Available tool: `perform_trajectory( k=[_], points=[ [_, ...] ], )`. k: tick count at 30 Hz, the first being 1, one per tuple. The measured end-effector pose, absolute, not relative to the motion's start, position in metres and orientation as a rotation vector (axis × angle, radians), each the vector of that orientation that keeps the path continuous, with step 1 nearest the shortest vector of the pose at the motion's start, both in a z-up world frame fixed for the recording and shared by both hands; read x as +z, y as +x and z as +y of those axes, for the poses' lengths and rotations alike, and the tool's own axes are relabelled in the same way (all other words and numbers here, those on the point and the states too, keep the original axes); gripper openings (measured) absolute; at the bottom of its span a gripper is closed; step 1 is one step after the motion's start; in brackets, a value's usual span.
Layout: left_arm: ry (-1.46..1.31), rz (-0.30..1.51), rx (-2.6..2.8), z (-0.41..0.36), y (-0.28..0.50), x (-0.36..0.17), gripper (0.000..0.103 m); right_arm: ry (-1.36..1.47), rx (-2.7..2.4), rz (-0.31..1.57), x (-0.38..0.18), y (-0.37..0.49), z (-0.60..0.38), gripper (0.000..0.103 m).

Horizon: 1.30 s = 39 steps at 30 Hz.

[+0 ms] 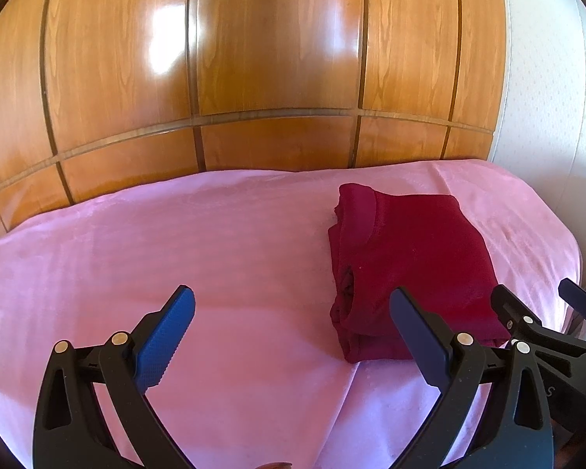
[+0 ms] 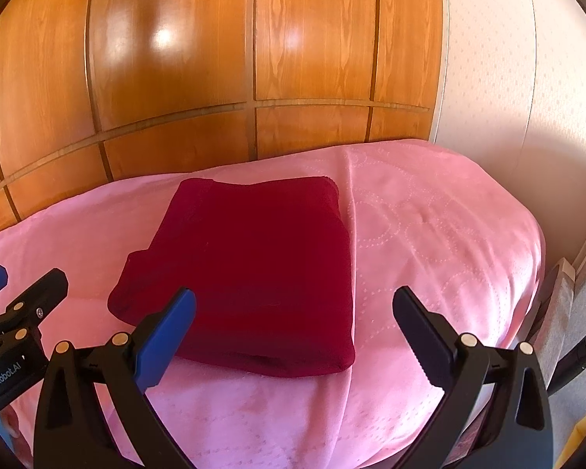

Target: Fold small clothes

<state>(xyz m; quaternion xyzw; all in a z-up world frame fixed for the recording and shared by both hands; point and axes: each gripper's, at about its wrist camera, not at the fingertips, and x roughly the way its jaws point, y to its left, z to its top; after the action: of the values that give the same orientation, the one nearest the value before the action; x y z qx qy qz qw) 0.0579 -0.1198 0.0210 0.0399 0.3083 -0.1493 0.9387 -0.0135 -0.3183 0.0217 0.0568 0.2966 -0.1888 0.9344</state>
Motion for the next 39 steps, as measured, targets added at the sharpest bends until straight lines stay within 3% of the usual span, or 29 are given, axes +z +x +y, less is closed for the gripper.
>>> perform_trajectory(
  k=[39],
  points=[
    [0.081, 0.604, -0.301, -0.132, 0.046, 0.031, 0.099, 0.136, -0.37, 0.617, 0.016, -0.01, -0.318, 0.101]
  ],
)
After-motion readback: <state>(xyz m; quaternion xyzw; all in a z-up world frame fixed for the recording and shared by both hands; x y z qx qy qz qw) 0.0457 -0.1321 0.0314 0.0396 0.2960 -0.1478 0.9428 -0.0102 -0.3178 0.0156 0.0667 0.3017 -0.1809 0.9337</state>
